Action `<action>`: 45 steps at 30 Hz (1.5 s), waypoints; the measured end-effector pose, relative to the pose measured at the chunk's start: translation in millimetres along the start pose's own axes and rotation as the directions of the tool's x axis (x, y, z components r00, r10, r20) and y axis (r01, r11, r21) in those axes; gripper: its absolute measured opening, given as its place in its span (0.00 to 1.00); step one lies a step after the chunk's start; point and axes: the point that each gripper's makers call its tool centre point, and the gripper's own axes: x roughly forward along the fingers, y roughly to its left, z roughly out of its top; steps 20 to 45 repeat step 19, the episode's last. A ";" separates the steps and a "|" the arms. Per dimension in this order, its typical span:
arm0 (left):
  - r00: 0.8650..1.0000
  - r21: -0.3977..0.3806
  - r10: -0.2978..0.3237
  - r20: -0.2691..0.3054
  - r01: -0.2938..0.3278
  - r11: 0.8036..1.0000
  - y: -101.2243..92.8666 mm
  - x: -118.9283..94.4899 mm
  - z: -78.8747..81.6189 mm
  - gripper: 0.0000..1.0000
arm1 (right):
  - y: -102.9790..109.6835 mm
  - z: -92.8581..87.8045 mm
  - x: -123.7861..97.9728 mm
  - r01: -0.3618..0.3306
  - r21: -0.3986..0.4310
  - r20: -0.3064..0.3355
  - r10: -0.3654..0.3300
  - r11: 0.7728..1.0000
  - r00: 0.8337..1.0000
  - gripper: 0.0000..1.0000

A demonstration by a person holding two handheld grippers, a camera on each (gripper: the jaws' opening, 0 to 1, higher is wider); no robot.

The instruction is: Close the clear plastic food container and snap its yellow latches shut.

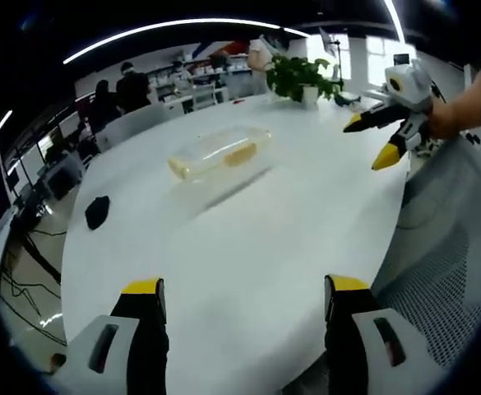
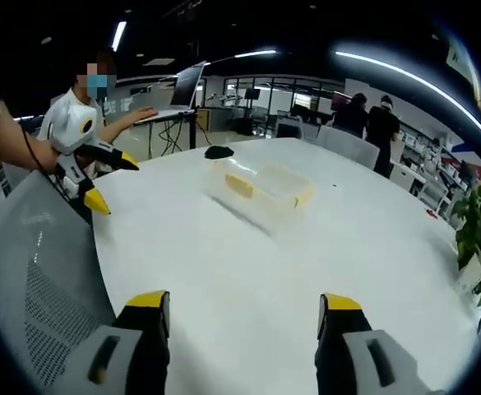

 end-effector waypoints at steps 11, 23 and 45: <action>1.000 0.005 -0.005 -0.004 0.005 1.000 -0.5 0.7 0.5 0.77 | 2.0 0.9 0.5 -0.005 -0.014 0.002 0.005 1.000 1.000 0.73; 1.000 0.006 -0.003 -0.003 0.003 1.000 -0.1 1.9 -0.1 0.77 | 2.4 -1.8 1.0 -0.007 -0.013 -0.007 0.007 1.000 1.000 0.72; 1.000 0.006 -0.003 -0.003 0.003 1.000 -0.1 1.9 -0.1 0.77 | 2.4 -1.8 1.0 -0.007 -0.013 -0.007 0.007 1.000 1.000 0.72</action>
